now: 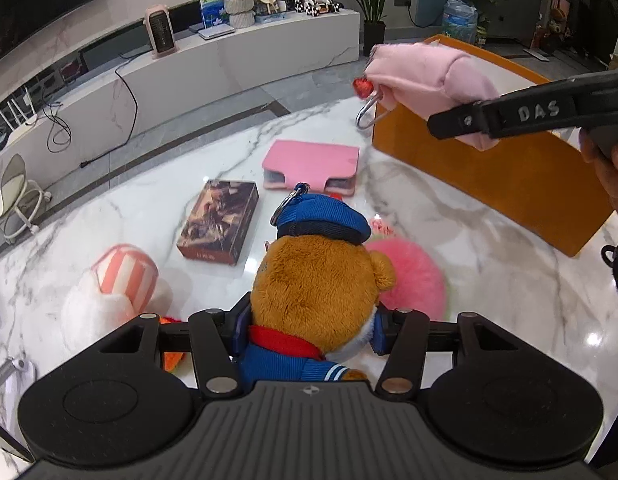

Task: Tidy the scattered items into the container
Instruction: 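Lift and carry the pink backpack and plush bear over the orange box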

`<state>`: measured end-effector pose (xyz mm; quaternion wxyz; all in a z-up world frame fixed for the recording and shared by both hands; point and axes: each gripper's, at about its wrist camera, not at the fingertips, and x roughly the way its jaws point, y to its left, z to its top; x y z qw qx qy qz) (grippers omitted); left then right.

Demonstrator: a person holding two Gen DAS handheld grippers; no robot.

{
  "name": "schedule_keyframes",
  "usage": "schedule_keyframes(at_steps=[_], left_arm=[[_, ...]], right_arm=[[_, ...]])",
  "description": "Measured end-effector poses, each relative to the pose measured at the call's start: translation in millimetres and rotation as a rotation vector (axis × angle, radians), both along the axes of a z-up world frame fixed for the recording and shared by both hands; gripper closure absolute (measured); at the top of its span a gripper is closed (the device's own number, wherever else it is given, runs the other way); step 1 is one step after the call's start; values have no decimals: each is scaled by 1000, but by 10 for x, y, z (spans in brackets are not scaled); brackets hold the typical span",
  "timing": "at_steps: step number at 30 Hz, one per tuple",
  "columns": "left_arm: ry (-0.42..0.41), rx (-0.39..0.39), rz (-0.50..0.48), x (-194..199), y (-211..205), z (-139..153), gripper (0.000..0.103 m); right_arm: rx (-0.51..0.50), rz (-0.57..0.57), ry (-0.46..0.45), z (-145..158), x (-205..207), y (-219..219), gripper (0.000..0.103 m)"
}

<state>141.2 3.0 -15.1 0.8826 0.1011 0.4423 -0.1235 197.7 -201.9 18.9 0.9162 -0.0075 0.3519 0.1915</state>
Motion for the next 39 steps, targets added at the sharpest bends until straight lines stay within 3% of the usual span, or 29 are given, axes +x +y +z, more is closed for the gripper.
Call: schedule_keyframes(at_steps=[12,23,39], left_arm=[[-38,38,-37,278,-414,326,40],[-83,-26,-132,664,-1106,696,40],[-66,-42,-166,1286,-1837,563,40]], right_arm=[[125,-85,-31,285,41,-436,49],[209,-160,-14,338,116,-864,49],[204,-254,20,217,118,-1328,49]])
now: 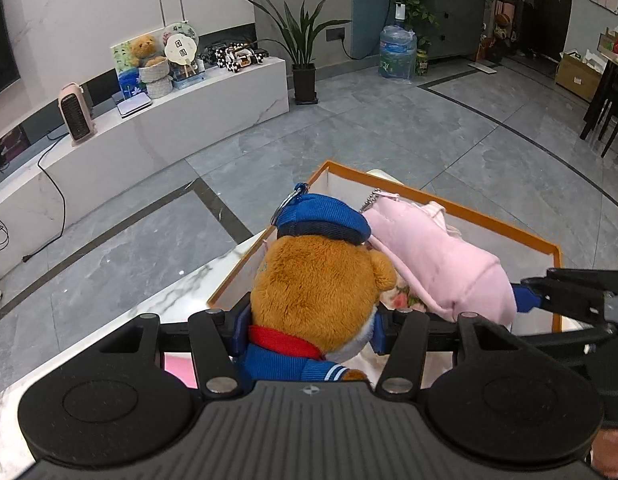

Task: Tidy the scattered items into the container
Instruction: 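Lift and carry the pink backpack and plush bear over the orange box, then open both tools to drop the backpack and bear into the box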

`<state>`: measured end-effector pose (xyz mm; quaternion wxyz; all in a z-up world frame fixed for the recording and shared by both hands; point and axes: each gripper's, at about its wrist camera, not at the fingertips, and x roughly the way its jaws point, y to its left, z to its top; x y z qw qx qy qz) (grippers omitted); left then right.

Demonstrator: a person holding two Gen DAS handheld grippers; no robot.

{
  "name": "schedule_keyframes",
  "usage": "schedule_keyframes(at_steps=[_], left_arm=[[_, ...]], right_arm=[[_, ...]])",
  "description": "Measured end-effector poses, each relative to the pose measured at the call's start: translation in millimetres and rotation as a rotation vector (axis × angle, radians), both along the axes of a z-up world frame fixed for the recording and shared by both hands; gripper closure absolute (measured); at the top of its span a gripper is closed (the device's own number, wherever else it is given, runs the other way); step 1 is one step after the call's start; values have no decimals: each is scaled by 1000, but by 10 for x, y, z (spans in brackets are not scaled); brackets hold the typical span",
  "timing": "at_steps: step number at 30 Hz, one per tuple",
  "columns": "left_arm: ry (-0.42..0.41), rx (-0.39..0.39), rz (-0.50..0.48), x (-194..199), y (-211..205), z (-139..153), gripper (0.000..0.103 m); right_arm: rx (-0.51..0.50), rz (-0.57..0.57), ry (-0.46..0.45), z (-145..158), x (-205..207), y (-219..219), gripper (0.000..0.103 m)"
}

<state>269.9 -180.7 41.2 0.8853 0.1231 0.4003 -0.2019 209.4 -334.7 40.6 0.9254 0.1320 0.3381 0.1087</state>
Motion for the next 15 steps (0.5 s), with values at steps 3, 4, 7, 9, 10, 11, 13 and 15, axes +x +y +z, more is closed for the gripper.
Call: schedule_keyframes(at_steps=[3,4,7,9,10,11,13,15], left_arm=[[5,-2,-4,111,-128,-34,40],[6,-3,-5,144,-165,-45,40],[13,-19,-1,198,-237,-48,40],[19,-31,0,232,-285,-48,40],[23,-37,-2,252,-308,-55,40],[25,-39,-4,267,-326,-65,40],[32,-39,-7,294,-357,-99,40],[39,-39,-10,319,-389,-135,40]], right_arm=[[6,-25,6,-20,31,-99,49],[6,-36,8,-22,41,-125,49],[9,-67,11,-28,83,-206,49],[21,-90,15,-37,116,-264,49],[25,-99,17,-42,133,-286,49],[26,-106,19,-48,151,-305,49],[27,-116,27,-73,191,-337,49],[28,-125,37,-98,231,-350,49]])
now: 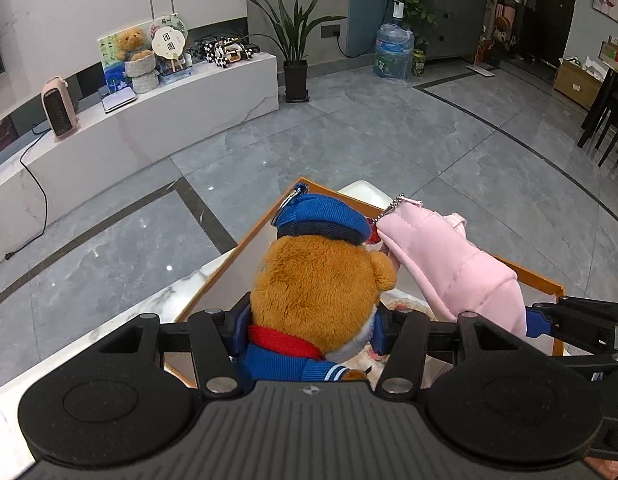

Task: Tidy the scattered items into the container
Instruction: 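Open both tools to drop the backpack and bear into the box, then move both tools back from the box over the remaining table items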

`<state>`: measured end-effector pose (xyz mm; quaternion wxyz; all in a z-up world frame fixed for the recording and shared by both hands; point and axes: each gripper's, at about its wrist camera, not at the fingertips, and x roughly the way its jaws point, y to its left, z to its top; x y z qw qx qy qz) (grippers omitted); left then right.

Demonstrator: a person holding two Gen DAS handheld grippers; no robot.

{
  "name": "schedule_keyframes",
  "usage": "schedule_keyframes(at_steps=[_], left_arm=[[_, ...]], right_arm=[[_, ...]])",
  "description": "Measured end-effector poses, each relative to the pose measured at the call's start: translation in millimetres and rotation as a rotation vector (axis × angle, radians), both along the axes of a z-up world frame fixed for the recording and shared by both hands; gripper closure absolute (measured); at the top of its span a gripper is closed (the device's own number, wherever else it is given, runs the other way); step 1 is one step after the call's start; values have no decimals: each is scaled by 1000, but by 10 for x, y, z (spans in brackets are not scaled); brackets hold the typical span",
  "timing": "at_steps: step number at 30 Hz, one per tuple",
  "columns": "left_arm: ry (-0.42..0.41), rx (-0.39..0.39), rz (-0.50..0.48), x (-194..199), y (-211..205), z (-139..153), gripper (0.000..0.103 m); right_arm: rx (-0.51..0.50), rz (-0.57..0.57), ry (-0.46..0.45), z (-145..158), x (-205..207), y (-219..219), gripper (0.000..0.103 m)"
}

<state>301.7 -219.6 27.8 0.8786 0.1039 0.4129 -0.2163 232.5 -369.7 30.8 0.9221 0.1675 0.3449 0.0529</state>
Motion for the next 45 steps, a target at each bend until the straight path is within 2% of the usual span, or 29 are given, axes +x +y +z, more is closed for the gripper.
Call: schedule_keyframes(at_steps=[6,8,10,45], left_arm=[[20,5,10,72,-19,-83,39],[36,15,18,96,-21,-119,37],[42,30,24,102,-23,-153,36],[27,6,48,14,158,-41,36]], right_arm=[[-11,-10,28,-71,120,-6,48],[-30,-17,41,-96,161,6,41],[-52,-24,49,-109,177,22,40],[-76,2,42,-81,150,123,39]])
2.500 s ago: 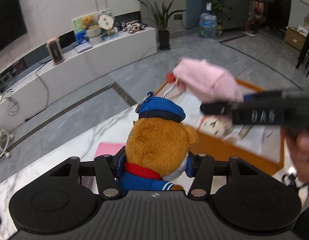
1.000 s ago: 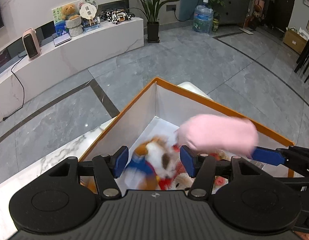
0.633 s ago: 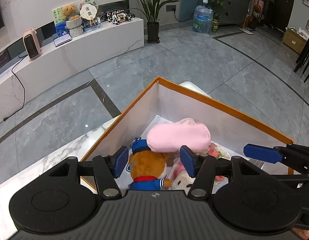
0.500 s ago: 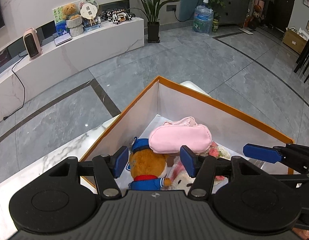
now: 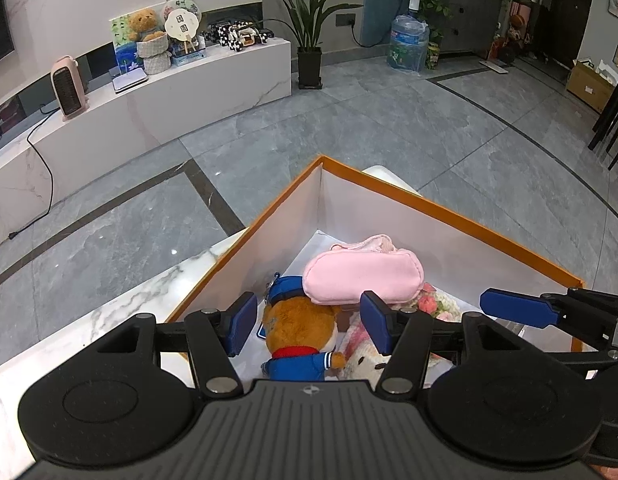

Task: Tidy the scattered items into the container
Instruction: 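Move both tools back from the box over the remaining table items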

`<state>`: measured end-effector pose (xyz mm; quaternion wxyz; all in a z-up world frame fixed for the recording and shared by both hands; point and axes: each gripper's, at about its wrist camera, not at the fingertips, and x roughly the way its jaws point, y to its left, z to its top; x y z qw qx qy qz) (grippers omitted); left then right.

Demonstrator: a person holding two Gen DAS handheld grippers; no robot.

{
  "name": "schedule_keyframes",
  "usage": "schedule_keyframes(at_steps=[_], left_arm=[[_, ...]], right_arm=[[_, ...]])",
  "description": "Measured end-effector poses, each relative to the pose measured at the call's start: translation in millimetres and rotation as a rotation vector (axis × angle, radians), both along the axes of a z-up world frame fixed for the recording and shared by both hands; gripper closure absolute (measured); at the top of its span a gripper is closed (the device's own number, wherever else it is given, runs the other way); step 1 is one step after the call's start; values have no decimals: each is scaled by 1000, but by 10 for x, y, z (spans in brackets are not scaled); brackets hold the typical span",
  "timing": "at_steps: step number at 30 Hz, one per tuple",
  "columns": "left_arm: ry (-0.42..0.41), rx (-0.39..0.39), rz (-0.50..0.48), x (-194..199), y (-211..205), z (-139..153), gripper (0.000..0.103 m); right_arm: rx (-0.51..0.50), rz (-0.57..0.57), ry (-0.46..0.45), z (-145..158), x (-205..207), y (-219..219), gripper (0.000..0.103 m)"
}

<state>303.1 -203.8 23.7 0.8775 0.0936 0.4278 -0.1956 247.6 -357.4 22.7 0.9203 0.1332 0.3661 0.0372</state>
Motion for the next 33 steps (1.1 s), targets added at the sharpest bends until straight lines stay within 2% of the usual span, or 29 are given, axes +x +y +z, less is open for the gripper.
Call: schedule_keyframes(at_steps=[18,33], left_arm=[[-33,5,59,-249,537,272,36],[-52,13,146,-537,1196,419,36]], right_arm=[[-16,48,-36,186,-112,364,37],[-69,138,-45,196,-190,901,36]])
